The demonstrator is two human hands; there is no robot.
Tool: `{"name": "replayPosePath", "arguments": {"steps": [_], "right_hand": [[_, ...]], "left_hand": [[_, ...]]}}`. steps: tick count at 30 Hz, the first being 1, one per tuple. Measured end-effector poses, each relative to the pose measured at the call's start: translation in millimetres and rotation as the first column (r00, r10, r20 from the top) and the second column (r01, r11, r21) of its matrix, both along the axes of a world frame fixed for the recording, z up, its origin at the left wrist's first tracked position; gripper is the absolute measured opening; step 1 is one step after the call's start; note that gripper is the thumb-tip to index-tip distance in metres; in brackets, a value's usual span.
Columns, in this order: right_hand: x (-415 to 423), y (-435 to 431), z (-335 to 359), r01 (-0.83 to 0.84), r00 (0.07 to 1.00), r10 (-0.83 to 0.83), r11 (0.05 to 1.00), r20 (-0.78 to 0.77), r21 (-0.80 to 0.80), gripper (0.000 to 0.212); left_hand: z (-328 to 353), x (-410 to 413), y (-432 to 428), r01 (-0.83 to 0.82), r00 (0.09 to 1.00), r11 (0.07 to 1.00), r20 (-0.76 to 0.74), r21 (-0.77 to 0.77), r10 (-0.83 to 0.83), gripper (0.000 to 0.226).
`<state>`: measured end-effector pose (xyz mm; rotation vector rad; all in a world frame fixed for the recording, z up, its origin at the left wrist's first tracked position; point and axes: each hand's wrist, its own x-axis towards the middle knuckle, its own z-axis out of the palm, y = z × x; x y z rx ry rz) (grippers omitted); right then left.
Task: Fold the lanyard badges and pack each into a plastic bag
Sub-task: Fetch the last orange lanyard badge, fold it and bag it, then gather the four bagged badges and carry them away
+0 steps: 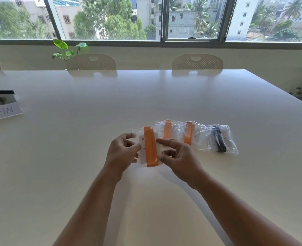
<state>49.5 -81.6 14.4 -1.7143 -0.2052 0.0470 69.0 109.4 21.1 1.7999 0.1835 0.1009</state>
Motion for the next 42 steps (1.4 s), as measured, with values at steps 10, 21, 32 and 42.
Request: {"name": "replayPosePath", "arguments": {"steps": [10, 21, 32, 42], "right_hand": [[12.3, 12.7, -20.4, -0.075, 0.988, 0.106, 0.964, 0.112, -0.256, 0.064], [-9.5, 21.9, -30.7, 0.044, 0.891, 0.311, 0.665, 0.331, -0.745, 0.045], [-11.2, 19.1, -20.3, 0.079, 0.930, 0.192, 0.727, 0.313, -0.682, 0.039], [23.0, -69.3, 8.7, 0.504, 0.857, -0.289, 0.638, 0.426, -0.582, 0.031]], "left_hand": [[-17.6, 38.5, 10.2, -0.238, 0.970, 0.968, 0.031, -0.078, 0.241, 0.013], [-32.9, 33.2, 17.4, -0.248, 0.961, 0.662, 0.266, 0.707, 0.076, 0.059], [-42.6, 29.8, 0.7, 0.007, 0.976, 0.692, 0.146, 0.722, -0.162, 0.076], [-36.9, 28.0, 2.7, -0.025, 0.970, 0.717, 0.191, 0.697, -0.151, 0.058]]}}
